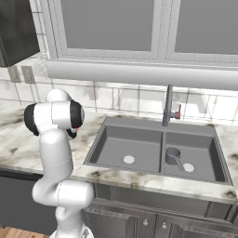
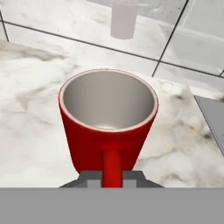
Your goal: Move any existing items from the left basin to the right basin for drying. Then move the mug from the counter to the left basin of the sink for washing.
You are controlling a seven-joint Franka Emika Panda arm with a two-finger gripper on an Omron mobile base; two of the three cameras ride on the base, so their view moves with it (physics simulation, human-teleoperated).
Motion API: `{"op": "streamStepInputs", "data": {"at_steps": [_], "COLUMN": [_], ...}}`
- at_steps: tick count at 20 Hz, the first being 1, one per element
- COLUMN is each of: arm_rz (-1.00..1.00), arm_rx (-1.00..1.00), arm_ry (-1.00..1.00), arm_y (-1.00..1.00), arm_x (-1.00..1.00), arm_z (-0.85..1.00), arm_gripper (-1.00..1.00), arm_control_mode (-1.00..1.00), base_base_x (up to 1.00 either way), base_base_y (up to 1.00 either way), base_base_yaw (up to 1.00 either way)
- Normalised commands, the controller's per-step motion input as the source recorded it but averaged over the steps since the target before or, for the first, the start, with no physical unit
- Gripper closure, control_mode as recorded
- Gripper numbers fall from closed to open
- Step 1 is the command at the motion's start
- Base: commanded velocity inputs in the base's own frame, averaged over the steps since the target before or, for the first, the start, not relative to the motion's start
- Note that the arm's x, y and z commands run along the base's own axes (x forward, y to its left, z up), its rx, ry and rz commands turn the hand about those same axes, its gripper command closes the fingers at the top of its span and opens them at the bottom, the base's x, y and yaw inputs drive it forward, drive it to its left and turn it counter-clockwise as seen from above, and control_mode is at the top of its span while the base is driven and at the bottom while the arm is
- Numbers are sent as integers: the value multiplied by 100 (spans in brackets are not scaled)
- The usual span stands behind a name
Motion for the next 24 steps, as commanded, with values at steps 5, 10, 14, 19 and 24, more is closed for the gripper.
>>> {"op": "streamStepInputs", "data": {"at_steps": [5, 10, 14, 19, 24], "arm_rz": [0, -1, -5, -8, -15], "arm_rx": [0, 0, 0, 1, 4], "arm_ry": [-5, -7, -6, -3, -1], "arm_y": [0, 0, -7, -16, -32], "arm_x": [-4, -28, -48, -49, -49], "arm_z": [1, 22, 25, 35, 42], "arm_gripper": [100, 100, 100, 100, 100], "arm_control_mode": [-100, -100, -100, -100, -100], "base_base_x": [0, 0, 0, 0, 0], "base_base_y": [0, 0, 0, 0, 0], "base_base_yaw": [0, 0, 0, 0, 0]}}
